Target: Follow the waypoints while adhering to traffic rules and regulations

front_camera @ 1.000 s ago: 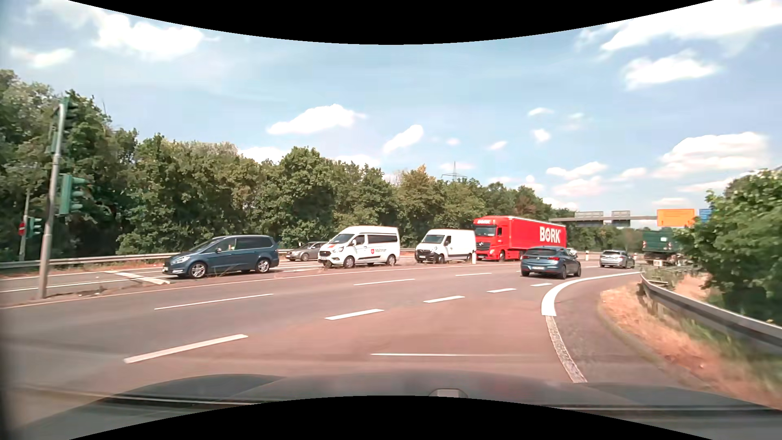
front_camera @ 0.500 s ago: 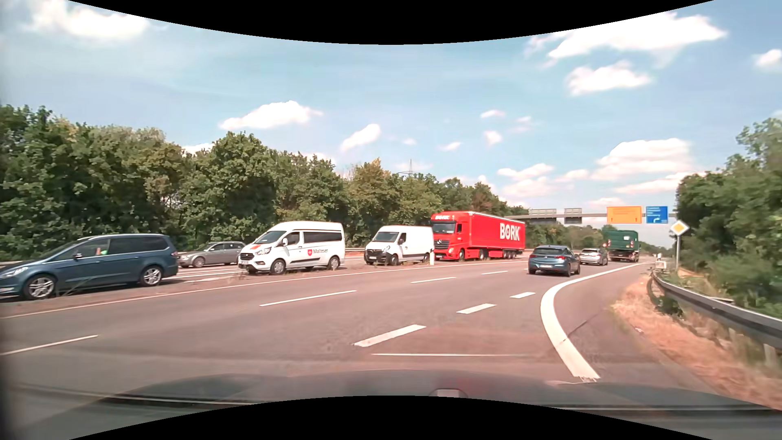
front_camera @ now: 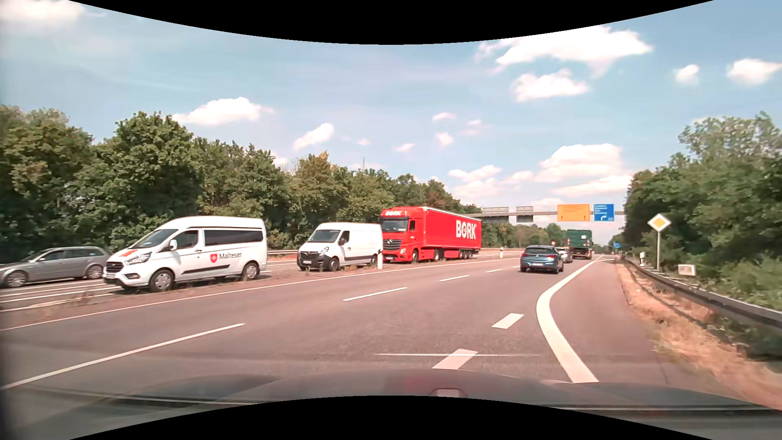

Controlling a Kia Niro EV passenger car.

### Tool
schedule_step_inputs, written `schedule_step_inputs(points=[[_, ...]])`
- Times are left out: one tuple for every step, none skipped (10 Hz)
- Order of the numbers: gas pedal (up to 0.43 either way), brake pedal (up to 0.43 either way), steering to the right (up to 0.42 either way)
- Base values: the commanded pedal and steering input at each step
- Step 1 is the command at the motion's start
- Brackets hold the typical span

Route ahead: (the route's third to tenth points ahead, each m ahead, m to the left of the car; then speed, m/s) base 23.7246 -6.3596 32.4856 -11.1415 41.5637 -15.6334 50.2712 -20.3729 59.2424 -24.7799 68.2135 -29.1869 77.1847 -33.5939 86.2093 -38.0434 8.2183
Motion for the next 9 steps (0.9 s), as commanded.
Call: schedule_step_inputs(points=[[0.118,0.0,0.14],[0.15,0.0,0.138],[0.157,0.0,0.137],[0.157,0.0,0.137],[0.169,0.0,0.135],[0.177,0.0,0.132],[0.177,0.0,0.129],[0.189,0.0,0.125],[0.189,0.0,0.121]])
